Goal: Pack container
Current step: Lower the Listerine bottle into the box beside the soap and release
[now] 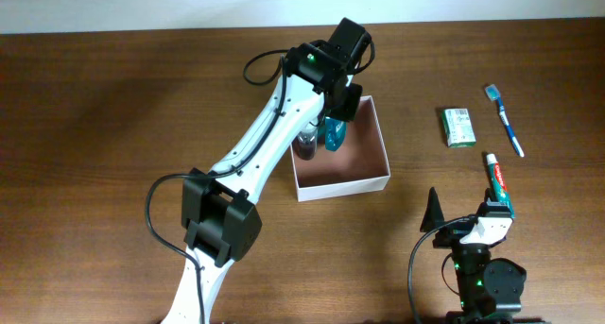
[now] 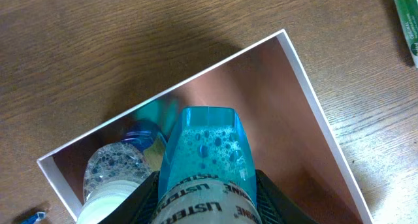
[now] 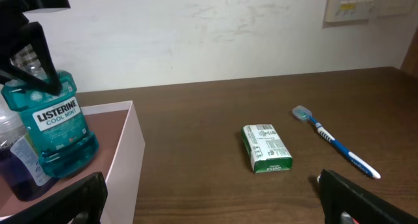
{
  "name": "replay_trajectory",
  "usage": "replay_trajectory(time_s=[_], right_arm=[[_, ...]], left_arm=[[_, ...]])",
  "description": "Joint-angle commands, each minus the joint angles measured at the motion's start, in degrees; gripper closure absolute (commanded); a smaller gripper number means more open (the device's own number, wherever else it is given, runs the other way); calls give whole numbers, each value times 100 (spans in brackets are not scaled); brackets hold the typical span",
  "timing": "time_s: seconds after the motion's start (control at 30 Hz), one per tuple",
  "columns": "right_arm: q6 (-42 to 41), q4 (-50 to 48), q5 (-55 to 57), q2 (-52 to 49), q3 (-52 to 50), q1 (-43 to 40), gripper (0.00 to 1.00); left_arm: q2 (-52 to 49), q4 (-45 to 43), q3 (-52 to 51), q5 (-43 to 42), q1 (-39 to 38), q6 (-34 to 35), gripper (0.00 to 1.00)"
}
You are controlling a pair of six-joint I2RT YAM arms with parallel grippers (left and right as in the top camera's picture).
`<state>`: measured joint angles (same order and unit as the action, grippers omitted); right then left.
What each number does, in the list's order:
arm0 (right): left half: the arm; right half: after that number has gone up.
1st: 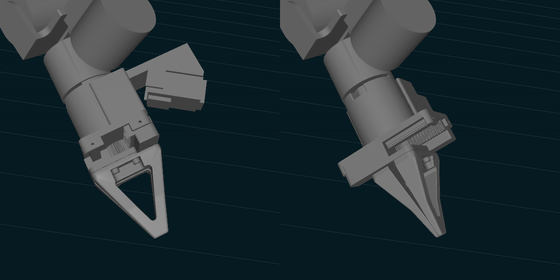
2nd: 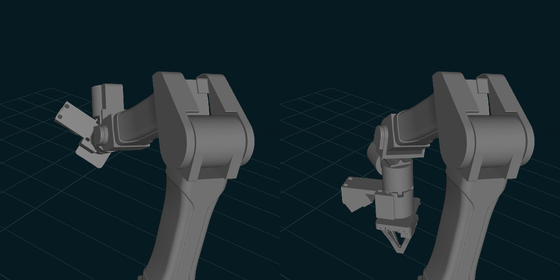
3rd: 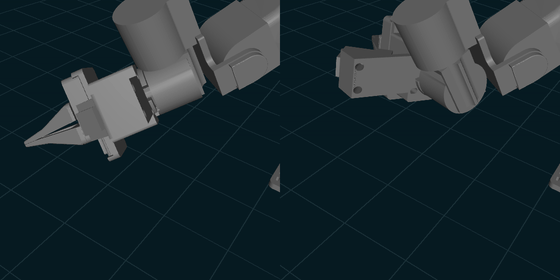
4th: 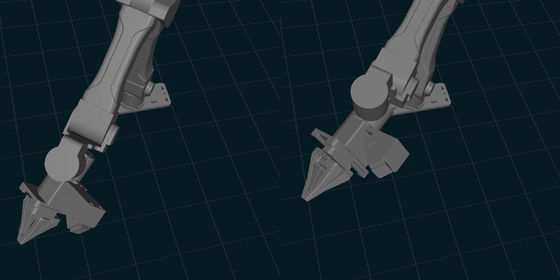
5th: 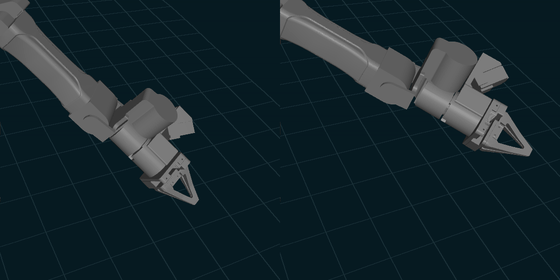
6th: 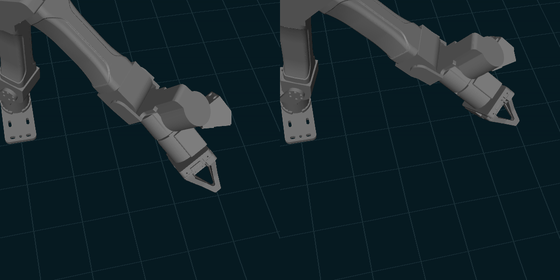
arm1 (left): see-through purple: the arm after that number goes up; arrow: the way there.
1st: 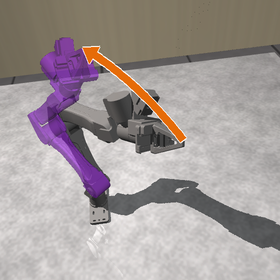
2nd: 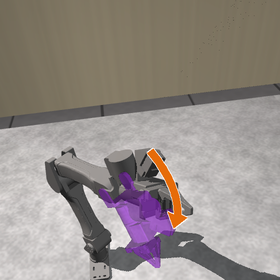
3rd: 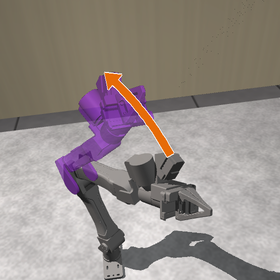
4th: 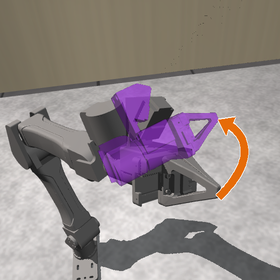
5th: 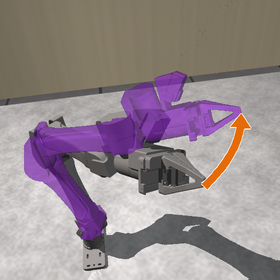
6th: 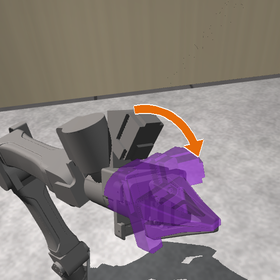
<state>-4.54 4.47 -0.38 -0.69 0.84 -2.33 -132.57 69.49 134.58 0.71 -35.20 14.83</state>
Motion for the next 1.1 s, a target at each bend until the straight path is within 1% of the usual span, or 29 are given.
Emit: replay_trajectory(time_s=[0.0,0.2,0.4,0.43,0.47,0.67,0.73,0.87,1.07], right_arm=[[-63,0,68,48,-52,0,2],[-63,0,68,48,-52,0,2],[-63,0,68,48,-52,0,2],[-63,0,68,48,-52,0,2],[-63,0,68,48,-52,0,2],[-63,2,68,50,-52,0,2],[-63,0,68,48,-52,0,2],[-63,0,68,48,-52,0,2],[-63,0,68,48,-52,0,2]], left_arm=[[133,22,131,79,11,103,79],[131,232,131,350,9,251,78],[129,199,131,363,9,251,78],[129,195,131,363,9,251,71],[127,192,131,363,9,251,70],[127,192,131,363,11,249,69],[127,190,131,363,11,249,68],[127,190,131,363,9,249,62],[127,166,131,363,11,249,61]])
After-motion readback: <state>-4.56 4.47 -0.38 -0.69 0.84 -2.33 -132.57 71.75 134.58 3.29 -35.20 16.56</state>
